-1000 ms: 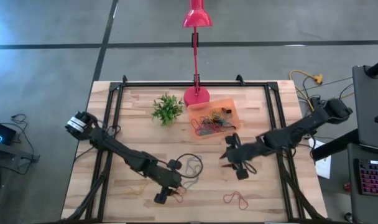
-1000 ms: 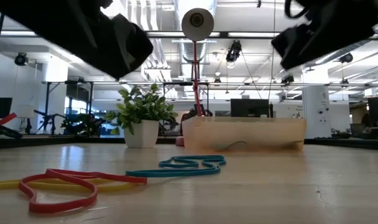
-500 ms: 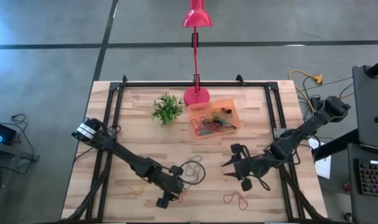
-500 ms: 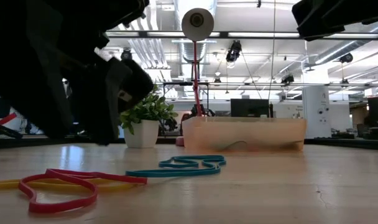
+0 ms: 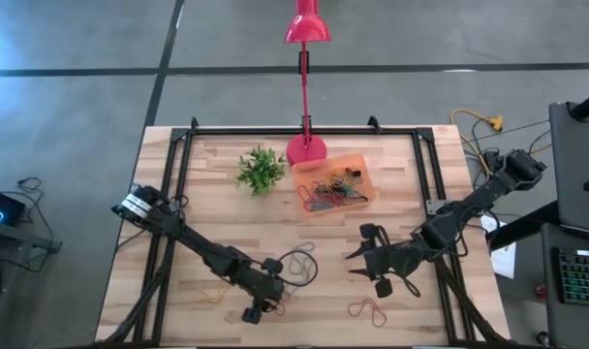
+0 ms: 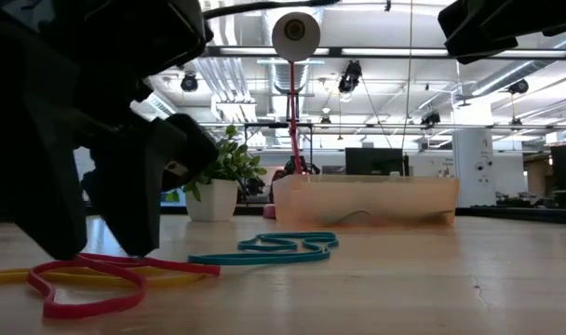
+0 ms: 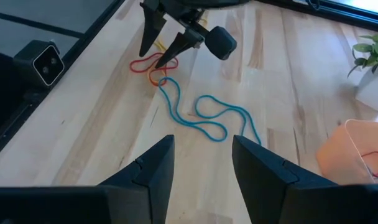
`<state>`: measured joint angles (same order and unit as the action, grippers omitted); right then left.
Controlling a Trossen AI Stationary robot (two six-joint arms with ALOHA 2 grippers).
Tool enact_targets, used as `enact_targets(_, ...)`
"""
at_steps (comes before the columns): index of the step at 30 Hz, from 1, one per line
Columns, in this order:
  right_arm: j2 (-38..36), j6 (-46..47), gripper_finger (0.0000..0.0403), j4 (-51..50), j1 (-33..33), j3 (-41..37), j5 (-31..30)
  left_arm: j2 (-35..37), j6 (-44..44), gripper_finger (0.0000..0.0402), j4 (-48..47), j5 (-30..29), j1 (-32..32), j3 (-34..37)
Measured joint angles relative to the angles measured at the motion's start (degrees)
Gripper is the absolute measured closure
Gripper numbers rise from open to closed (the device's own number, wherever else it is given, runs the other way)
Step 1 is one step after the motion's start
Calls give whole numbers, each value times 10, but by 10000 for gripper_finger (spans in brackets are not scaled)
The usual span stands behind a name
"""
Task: Pick and place rubber bands into bin
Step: Put the red rubberband into the orange container
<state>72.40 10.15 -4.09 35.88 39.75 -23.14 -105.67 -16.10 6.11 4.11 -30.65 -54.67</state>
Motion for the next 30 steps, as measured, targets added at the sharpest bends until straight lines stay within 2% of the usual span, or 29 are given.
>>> enact_targets(5, 0, 0, 255, 1, 0, 0, 0, 0, -3, 266, 27, 0, -2, 15)
enact_targets(30, 0, 4, 255, 1, 0, 0, -10, 0, -16, 266, 28, 0, -2, 26)
